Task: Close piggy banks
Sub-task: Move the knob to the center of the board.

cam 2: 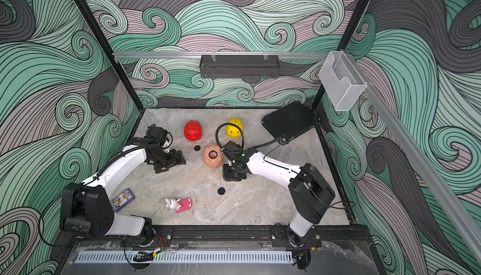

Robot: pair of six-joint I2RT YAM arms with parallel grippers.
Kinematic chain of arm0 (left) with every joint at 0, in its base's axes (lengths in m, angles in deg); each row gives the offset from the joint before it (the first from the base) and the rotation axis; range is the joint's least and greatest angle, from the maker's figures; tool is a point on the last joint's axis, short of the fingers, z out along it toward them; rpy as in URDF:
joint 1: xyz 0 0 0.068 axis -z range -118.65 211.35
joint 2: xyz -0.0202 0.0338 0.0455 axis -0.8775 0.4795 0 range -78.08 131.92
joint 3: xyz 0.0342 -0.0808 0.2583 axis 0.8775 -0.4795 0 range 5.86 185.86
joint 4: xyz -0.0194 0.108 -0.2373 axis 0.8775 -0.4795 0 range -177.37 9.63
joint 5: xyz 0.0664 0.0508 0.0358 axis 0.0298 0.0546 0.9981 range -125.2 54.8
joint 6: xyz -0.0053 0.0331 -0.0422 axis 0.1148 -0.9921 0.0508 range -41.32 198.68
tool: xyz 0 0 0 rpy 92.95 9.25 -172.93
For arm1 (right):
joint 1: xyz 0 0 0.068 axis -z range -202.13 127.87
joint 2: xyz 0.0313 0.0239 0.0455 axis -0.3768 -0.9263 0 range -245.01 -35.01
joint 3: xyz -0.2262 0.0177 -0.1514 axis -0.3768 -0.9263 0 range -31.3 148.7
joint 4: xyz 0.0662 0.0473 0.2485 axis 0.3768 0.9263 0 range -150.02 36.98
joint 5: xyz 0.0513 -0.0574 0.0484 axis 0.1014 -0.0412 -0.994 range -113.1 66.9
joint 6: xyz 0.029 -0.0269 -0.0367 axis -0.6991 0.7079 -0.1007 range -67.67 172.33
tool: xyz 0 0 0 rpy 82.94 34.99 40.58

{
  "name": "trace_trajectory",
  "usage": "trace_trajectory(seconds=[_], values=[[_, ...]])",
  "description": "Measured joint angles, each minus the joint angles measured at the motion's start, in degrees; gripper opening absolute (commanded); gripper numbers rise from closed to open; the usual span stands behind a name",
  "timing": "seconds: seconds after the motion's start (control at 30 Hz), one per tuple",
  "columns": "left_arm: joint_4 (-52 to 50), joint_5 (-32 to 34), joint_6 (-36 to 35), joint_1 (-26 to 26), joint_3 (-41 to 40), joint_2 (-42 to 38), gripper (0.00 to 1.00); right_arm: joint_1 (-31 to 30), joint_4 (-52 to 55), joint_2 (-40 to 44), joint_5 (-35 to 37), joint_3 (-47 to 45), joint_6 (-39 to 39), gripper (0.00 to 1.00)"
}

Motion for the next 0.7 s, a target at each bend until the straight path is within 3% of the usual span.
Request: trace_trajectory(seconds=[0.23,0.7], values=[[0.07,-0.02,-1.84,-2.19,-0.59,-0.28,0.89,-2.67,-1.03,-3.63,-1.03,1.42,-0.61,0.18],[1.03,-0.61,-2.54,-3.61,-1.33,0.02,0.88,-3.78,-2.91,-5.22,-1.97,1.53,-0.37,0.20]])
